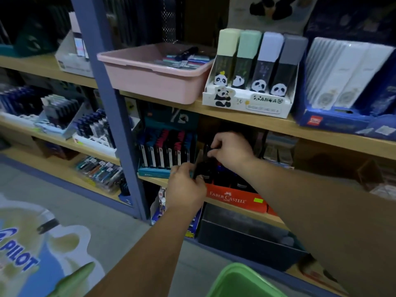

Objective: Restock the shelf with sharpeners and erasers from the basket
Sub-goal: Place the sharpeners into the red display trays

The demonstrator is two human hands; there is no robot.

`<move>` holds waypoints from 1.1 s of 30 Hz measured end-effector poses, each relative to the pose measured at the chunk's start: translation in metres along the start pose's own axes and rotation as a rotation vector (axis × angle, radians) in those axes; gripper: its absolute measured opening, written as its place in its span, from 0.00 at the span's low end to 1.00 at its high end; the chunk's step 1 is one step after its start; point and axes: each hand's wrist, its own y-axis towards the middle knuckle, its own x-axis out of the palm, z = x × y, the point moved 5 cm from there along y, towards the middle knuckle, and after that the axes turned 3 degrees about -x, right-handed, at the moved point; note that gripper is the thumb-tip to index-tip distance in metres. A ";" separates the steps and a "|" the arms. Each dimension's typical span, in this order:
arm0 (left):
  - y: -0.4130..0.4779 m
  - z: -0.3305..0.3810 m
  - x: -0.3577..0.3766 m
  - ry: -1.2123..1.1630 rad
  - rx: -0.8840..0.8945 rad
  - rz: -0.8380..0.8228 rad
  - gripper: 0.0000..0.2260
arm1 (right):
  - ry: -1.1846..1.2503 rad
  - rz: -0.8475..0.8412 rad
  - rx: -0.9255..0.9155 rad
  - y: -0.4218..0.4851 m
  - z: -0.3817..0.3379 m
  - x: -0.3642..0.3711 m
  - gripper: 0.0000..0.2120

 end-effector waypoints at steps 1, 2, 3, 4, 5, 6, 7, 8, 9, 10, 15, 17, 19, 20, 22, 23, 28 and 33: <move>0.001 -0.002 0.001 -0.012 -0.003 -0.011 0.10 | -0.027 -0.033 -0.004 0.002 0.001 0.007 0.06; 0.002 -0.004 0.003 -0.033 -0.001 -0.023 0.10 | -0.038 -0.051 0.002 0.004 0.002 0.011 0.06; 0.003 -0.006 0.005 -0.051 -0.001 -0.041 0.10 | -0.038 -0.051 0.011 0.005 0.005 0.012 0.06; 0.004 -0.009 0.007 -0.069 -0.002 -0.060 0.11 | -0.037 -0.040 0.020 0.006 0.006 0.013 0.06; 0.004 -0.011 0.009 -0.076 -0.008 -0.079 0.12 | -0.041 -0.028 0.021 0.006 0.007 0.013 0.06; 0.004 -0.013 0.010 -0.082 -0.015 -0.092 0.13 | -0.040 -0.026 0.018 0.007 0.008 0.013 0.07; 0.003 -0.014 0.011 -0.081 -0.020 -0.098 0.13 | -0.026 -0.031 0.015 0.006 0.009 0.014 0.07; 0.003 -0.014 0.011 -0.084 -0.022 -0.099 0.14 | -0.002 -0.039 0.017 0.006 0.009 0.014 0.07; 0.003 -0.013 0.011 -0.087 -0.023 -0.098 0.14 | 0.027 -0.041 0.024 0.005 0.011 0.013 0.07; 0.003 -0.013 0.012 -0.090 -0.025 -0.097 0.14 | 0.057 -0.039 0.032 0.004 0.012 0.012 0.08; 0.000 -0.011 0.013 -0.073 -0.054 -0.112 0.14 | 0.011 -0.057 0.014 0.001 0.020 0.017 0.06; -0.001 -0.009 0.012 -0.076 -0.047 -0.110 0.14 | 0.050 -0.102 -0.015 0.000 0.023 0.021 0.08; -0.002 -0.009 0.011 -0.067 -0.031 -0.114 0.15 | 0.125 -0.169 -0.019 0.000 0.024 0.020 0.13; -0.002 -0.009 0.011 -0.058 -0.024 -0.120 0.15 | 0.143 -0.208 -0.015 0.000 0.024 0.018 0.16; -0.003 -0.006 0.010 -0.030 -0.013 -0.130 0.16 | 0.068 -0.283 -0.062 -0.001 0.023 0.011 0.18; -0.005 -0.004 0.009 -0.012 -0.002 -0.134 0.15 | -0.016 -0.307 -0.114 -0.004 0.021 0.007 0.17; -0.023 0.028 -0.006 0.180 0.152 -0.078 0.18 | -0.007 -0.136 -0.275 -0.054 0.018 -0.031 0.14; -0.067 0.068 0.006 0.201 0.234 -0.297 0.17 | -0.152 -0.232 -0.237 -0.148 0.039 -0.067 0.10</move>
